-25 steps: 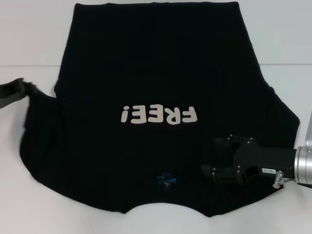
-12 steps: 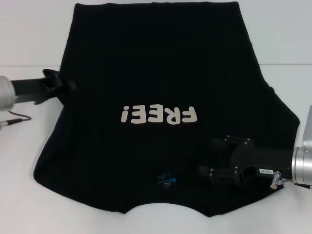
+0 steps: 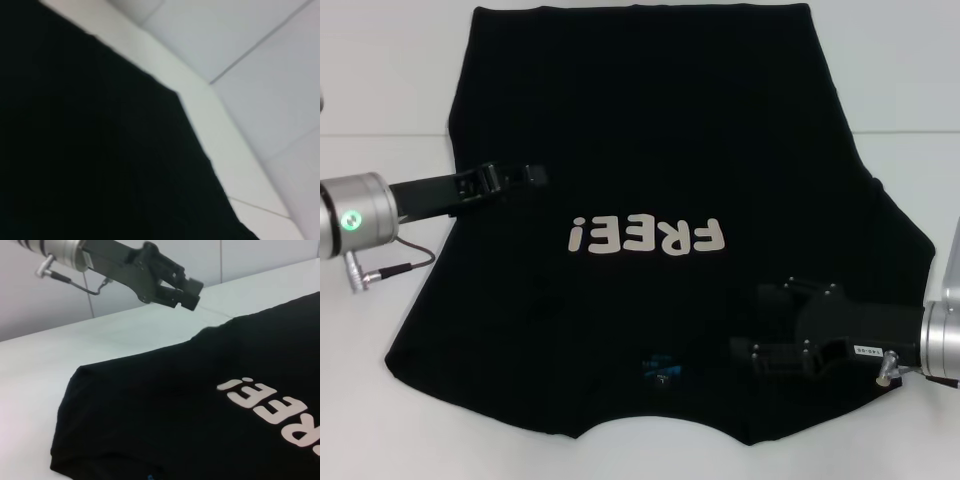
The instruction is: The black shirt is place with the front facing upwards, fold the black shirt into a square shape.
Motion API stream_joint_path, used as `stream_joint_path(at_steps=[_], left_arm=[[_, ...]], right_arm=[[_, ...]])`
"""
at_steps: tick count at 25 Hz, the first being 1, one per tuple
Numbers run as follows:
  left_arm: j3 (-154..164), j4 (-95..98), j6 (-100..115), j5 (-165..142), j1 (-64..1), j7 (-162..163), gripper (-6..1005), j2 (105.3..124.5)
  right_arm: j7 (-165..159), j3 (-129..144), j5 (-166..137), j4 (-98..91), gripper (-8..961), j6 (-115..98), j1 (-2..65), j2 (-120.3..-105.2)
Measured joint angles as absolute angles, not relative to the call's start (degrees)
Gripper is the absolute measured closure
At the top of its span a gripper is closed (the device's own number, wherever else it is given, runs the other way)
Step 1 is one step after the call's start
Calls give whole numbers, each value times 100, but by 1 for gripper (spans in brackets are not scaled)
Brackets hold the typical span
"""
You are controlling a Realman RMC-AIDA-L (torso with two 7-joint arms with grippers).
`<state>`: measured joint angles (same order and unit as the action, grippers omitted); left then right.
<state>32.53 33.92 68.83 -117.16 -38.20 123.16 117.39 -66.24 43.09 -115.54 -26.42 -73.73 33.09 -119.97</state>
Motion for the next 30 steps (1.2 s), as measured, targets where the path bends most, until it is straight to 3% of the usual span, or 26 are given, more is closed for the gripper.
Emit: stream_joint_path(at_steps=[7,11,13,17,19,30], left_arm=[[3266,3397,7832,-11409,-3397,10668,649,11611],[3422,3465,8623,-11436,-3103,9035,511,11677],[3495,3467,8845,-11440,-2958,8381,268,11706],[3570,3465,9137,-11442,-2752,7634,129,11727],[3607,3463,9171,-11468,-2691,7543,60,11729],[3621,3466,9181,-11578,-2647,7509,56,11731]], right_arm=[[-8078,4039,-11555,-2911,22,-7328,3271,-11875],[-10209,4041,-11996,-3607,23,-7345,3277,-11632],[-11402,4042,-12444,-3996,24,-7418,3343,-11462],[-13592,3986,-13573,-4773,24,-7734,3600,-11175],[-14441,3905,-14250,-5040,25,-7920,3790,-11116],[-15380,3691,-16162,-4540,27,-7669,4512,-11214]])
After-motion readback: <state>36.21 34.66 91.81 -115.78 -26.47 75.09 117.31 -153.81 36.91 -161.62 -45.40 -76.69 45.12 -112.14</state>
